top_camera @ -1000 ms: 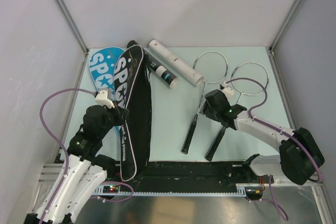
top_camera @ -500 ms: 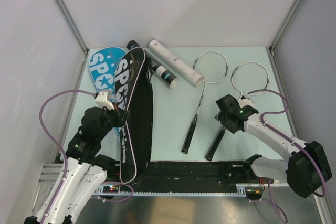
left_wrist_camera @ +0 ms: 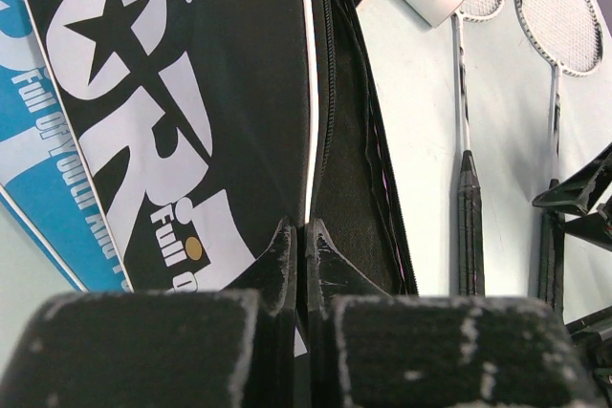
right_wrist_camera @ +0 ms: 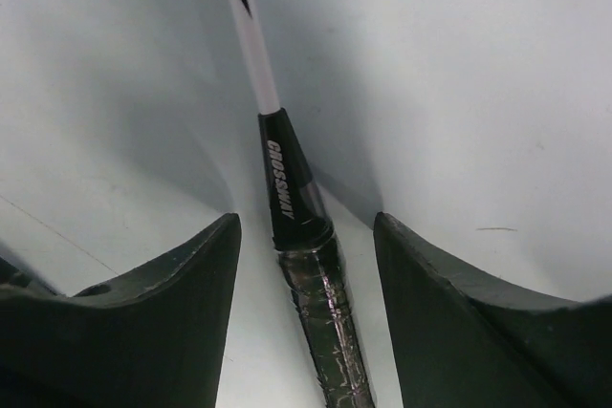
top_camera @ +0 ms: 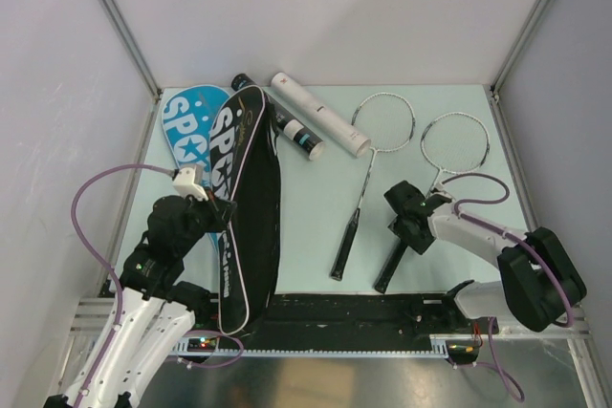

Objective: Pack up the badminton gear
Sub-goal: Pick up the racket from the center of the board.

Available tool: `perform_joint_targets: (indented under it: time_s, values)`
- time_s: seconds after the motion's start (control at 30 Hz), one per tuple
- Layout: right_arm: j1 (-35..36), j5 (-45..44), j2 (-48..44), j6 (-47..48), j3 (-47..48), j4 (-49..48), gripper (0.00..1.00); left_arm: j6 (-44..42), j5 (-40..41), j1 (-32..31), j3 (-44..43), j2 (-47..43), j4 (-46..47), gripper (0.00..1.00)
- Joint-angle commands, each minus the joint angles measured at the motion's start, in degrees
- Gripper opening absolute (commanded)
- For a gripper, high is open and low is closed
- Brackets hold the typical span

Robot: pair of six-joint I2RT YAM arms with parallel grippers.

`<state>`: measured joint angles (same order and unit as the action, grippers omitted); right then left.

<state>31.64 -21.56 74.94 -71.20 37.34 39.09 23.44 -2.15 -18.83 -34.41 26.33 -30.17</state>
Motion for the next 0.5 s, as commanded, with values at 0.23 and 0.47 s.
perform_joint_targets:
  time_s: [0.23, 0.47]
  values:
    - [-1.22, -1.75, 1.32, -0.01, -2.32, -4.74, 0.13, -1.41, 1.09, 0.28, -0.57, -0.48, 3.41, 0.00]
    - [-1.17, -11.61, -9.27, 2.35, -2.62, -2.65, 0.00, -1.34, 1.77, 0.28, -0.50, -0.51, 3.17, 0.00]
